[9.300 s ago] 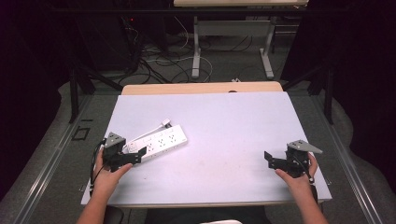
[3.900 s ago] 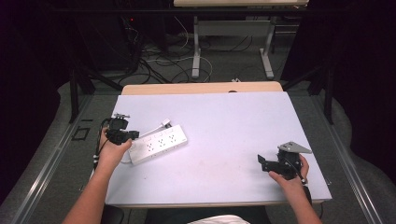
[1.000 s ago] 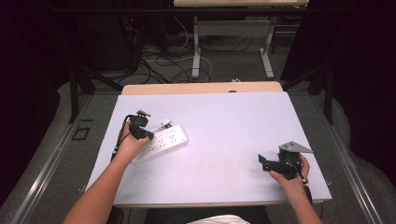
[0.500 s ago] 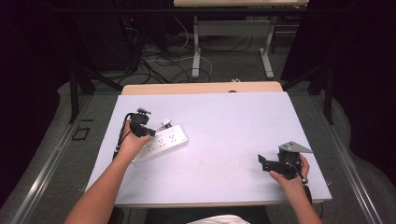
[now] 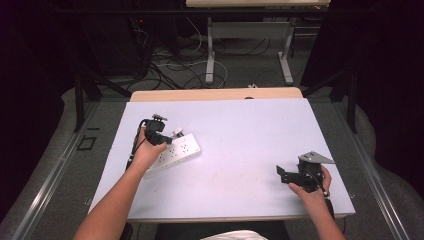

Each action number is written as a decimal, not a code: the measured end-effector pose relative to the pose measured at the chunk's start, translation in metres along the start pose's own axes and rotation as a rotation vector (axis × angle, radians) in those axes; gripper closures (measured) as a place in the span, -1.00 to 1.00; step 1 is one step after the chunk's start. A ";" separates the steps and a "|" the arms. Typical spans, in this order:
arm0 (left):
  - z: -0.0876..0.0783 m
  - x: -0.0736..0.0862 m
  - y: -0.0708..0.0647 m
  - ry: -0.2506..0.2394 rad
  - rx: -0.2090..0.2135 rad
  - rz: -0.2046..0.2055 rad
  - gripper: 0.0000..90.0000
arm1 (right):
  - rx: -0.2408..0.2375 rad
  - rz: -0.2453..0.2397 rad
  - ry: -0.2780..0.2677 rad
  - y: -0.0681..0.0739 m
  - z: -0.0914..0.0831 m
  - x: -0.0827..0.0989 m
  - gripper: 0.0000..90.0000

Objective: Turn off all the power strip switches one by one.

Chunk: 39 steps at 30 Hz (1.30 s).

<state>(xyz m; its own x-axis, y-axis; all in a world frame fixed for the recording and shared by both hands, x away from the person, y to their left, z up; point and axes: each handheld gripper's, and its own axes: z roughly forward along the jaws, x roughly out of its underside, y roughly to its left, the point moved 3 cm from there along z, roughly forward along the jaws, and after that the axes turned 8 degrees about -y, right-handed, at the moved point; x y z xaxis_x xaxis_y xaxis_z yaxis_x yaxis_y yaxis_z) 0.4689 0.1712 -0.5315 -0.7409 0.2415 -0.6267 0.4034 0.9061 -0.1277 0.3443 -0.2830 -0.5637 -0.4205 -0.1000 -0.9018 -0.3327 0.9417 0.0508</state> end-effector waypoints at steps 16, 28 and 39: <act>0.010 -0.002 -0.003 0.009 -0.014 -0.013 0.88 | -0.003 -0.002 0.000 0.000 0.000 0.000 -0.84; 0.012 -0.002 -0.002 0.012 -0.023 -0.016 0.89 | -0.004 -0.004 0.000 0.000 0.000 0.000 -0.84; 0.013 -0.001 -0.003 0.009 -0.019 -0.030 0.92 | -0.007 0.009 0.001 0.002 0.000 0.000 -0.84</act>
<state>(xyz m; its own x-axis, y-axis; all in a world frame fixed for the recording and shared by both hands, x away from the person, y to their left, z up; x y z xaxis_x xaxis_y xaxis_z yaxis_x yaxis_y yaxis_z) 0.4757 0.1635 -0.5403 -0.7572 0.2176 -0.6158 0.3709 0.9194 -0.1312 0.3443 -0.2814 -0.5636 -0.4242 -0.0917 -0.9009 -0.3350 0.9402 0.0620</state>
